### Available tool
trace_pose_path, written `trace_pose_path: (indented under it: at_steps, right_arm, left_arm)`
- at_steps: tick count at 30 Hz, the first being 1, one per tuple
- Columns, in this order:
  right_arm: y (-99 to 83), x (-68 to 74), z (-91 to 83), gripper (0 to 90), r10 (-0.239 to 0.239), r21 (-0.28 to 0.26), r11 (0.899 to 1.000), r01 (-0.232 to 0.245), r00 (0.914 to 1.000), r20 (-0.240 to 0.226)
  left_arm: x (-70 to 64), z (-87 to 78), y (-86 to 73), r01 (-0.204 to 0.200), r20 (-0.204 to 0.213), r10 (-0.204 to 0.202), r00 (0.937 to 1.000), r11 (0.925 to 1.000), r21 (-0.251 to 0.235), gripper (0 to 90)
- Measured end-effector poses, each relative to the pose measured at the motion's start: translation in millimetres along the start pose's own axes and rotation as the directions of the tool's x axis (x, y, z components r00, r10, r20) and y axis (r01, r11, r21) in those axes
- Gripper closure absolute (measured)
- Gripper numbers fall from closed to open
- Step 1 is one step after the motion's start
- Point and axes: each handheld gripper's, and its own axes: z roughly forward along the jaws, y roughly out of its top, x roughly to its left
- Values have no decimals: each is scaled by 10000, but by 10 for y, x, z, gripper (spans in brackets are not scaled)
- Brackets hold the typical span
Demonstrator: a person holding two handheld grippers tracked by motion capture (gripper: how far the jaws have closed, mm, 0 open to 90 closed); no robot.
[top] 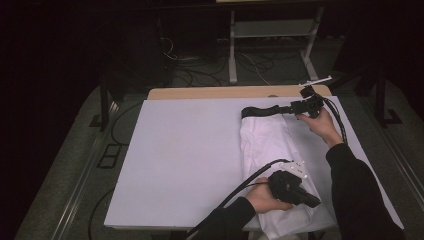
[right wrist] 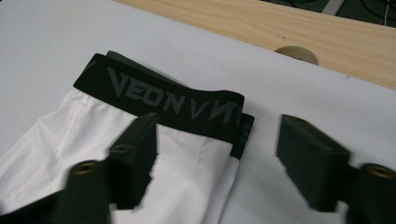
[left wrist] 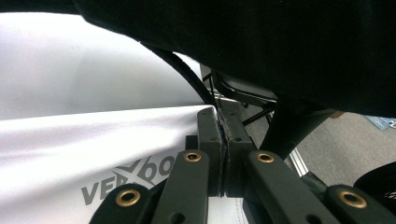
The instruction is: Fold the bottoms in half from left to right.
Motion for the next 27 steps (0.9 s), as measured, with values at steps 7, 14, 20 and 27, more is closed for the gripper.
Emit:
trace_pose_path:
  at_steps: [7,14,20,27]
  right_arm:
    - [-45,36,-94,18,-60,-48,10000,59,9995,-295]
    - [-101,81,-185,0,45,-296,9995,-61,9986,-533]
    - [-157,116,-288,0,51,-493,9988,-77,9985,-537]
    - [-215,113,-380,0,90,-673,9976,-130,9982,-596]
  left_arm:
    - [3,30,13,-34,-4,34,10000,9999,99,877]
    - [17,77,49,-69,-46,70,10000,9996,257,878]
    - [23,153,67,-23,-84,29,10000,9975,709,876]
    - [48,228,68,110,-90,-101,9999,9938,1111,873]
